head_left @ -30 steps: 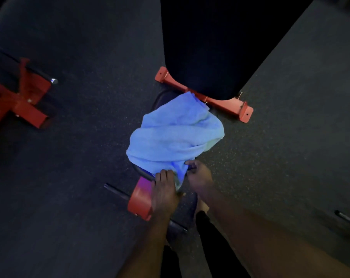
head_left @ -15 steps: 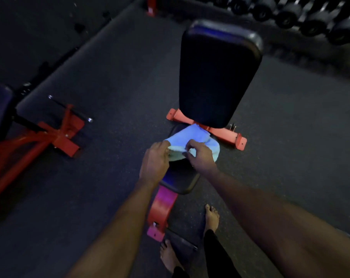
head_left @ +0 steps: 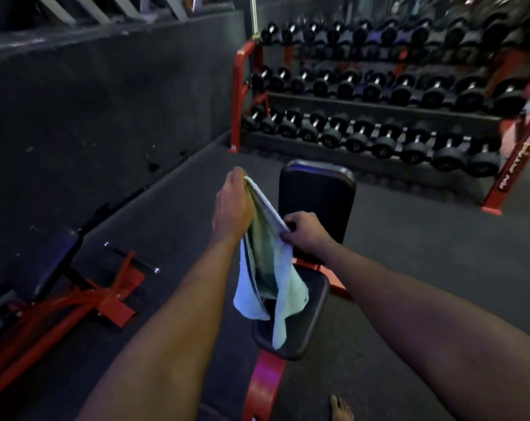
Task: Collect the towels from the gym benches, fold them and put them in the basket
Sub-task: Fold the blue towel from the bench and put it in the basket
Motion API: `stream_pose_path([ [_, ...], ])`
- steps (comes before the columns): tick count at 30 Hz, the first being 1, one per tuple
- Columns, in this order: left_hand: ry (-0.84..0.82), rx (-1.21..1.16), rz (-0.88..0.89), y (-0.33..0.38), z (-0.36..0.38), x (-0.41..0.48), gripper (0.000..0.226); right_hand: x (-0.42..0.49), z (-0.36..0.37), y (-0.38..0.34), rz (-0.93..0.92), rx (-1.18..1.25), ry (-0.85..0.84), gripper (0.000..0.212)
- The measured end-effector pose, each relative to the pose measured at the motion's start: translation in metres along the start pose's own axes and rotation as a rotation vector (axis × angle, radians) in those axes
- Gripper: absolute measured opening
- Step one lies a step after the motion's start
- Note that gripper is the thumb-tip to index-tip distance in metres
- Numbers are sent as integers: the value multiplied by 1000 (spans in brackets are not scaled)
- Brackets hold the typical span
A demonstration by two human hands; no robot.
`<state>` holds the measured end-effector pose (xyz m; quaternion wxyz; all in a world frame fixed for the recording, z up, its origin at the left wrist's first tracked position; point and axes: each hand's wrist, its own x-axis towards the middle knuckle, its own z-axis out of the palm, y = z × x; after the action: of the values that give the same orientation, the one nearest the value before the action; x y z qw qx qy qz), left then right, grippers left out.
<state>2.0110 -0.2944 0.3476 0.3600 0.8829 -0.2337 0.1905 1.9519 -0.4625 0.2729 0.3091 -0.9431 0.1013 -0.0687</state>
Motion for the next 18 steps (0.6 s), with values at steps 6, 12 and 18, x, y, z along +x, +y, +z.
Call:
stream_pose_path([
  [6, 291, -144, -73, 22, -49, 13, 19, -16, -22, -18, 260, -83, 205, 15],
  [12, 638, -27, -216, 12, -98, 45, 22, -29, -30, 2, 461, -47, 236, 20],
  [18, 711, 161, -490, -45, -131, 57, 31, -33, -72, 24, 756, 123, 508, 15],
])
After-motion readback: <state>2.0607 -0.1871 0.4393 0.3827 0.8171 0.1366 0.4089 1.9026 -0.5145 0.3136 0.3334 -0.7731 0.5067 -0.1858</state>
